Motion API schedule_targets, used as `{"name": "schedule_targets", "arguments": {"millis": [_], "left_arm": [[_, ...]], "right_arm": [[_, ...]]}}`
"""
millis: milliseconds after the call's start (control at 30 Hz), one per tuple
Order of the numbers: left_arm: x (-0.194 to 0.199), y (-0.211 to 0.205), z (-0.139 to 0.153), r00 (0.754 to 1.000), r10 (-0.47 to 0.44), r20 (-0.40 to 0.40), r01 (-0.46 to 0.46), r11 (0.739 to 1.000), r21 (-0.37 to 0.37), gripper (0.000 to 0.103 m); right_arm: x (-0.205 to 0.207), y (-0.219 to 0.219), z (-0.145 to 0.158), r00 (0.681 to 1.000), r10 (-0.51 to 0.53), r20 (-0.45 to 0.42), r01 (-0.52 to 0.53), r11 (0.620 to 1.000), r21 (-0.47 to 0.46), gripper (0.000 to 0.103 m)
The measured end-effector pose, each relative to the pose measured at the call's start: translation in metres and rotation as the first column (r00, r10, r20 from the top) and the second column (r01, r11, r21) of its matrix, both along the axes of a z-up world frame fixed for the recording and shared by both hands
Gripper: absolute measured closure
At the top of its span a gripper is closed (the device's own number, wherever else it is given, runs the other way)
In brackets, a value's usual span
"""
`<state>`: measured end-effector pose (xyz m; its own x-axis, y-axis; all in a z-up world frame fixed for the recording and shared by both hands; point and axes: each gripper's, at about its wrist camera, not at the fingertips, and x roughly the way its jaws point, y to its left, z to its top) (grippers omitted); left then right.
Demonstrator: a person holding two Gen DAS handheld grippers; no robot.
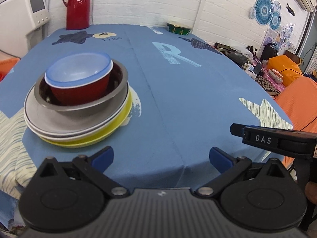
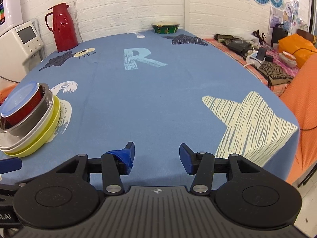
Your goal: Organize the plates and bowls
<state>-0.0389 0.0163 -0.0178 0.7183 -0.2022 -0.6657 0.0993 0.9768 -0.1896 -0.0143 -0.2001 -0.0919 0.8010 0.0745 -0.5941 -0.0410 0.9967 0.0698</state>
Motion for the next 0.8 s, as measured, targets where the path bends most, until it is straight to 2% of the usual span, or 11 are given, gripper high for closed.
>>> {"name": "schedule_targets", "arguments": {"millis": [100, 233, 367, 567, 800], "left_arm": [[-0.002, 0.001, -0.001, 1.000, 0.009, -0.014, -0.009, 1.000, 0.008, 0.001], [-0.007, 0.001, -0.002, 1.000, 0.012, -0.019, -0.012, 0.999, 0.038, 0.001], [-0.015, 0.008, -0.002, 0.999, 0.041, -0.016, -0.040, 0.997, 0.071, 0.001], [-0.021, 0.021, -0.005, 0.996, 0.088, -0.029, -0.086, 0.993, 0.075, 0.001], [-0.023, 0.020, -0.003, 0.998, 0.069, -0.004, -0.068, 0.993, 0.093, 0.001]], "right_arm": [[-0.002, 0.003, -0.001, 1.000, 0.017, -0.003, -0.017, 1.000, 0.010, 0.068], [-0.005, 0.011, -0.001, 0.996, 0.090, -0.007, -0.089, 0.992, 0.088, 0.067], [-0.003, 0.020, -0.006, 0.992, 0.123, -0.027, -0.120, 0.989, 0.086, 0.067], [-0.004, 0.025, -0.012, 0.987, 0.152, -0.046, -0.146, 0.984, 0.106, 0.066], [-0.007, 0.024, -0.011, 0.987, 0.156, -0.040, -0.151, 0.982, 0.111, 0.065]]}}
